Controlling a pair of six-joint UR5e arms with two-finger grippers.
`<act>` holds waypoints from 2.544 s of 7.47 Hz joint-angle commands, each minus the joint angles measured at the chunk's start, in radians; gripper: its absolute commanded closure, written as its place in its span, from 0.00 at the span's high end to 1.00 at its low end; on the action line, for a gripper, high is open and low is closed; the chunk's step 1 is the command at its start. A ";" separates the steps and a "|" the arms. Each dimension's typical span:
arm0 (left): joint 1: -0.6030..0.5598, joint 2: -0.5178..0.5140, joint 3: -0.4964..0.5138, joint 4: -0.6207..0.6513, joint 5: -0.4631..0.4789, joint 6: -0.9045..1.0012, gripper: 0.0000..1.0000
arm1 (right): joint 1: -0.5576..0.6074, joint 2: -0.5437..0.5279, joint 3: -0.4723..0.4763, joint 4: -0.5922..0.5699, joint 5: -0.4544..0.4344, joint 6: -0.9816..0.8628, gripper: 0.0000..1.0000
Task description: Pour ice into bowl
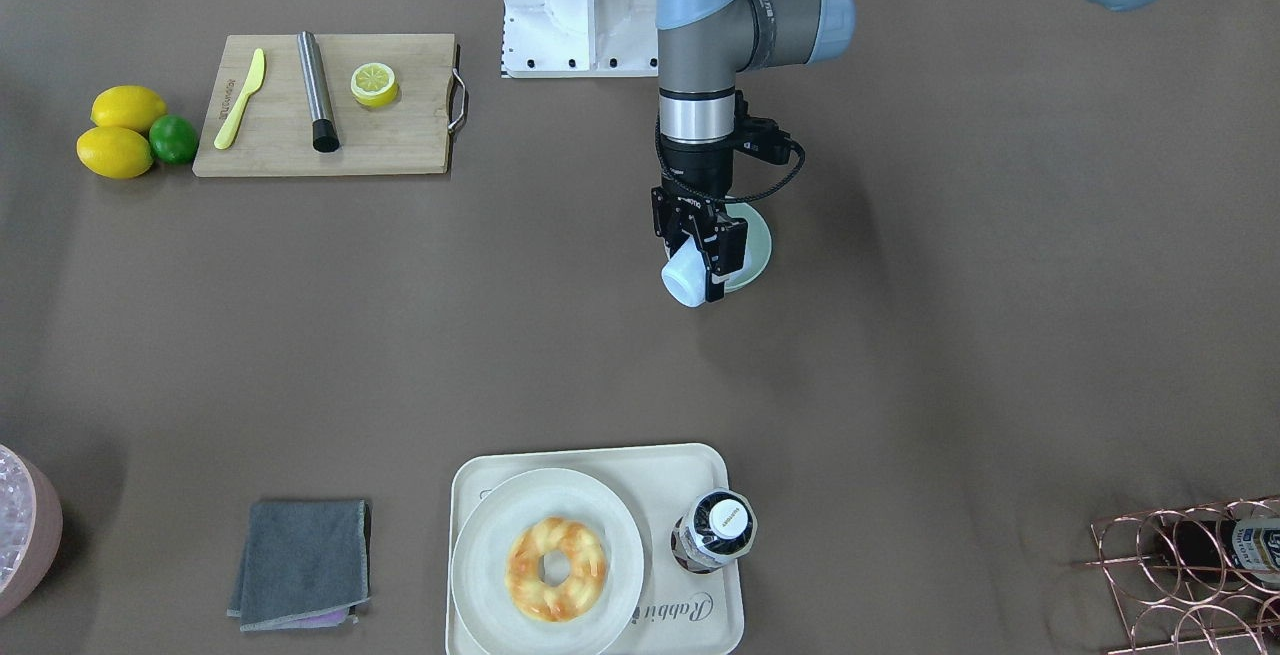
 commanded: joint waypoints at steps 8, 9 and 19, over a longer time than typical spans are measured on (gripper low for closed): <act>0.086 0.045 0.000 -0.114 0.242 -0.156 0.53 | 0.006 -0.006 0.031 -0.025 -0.002 0.000 0.99; 0.092 0.046 0.000 -0.132 0.270 -0.165 0.53 | 0.006 -0.006 0.031 -0.026 -0.002 0.000 0.99; 0.105 0.059 -0.003 -0.154 0.321 -0.095 0.53 | 0.006 0.004 0.019 -0.026 -0.002 0.000 0.99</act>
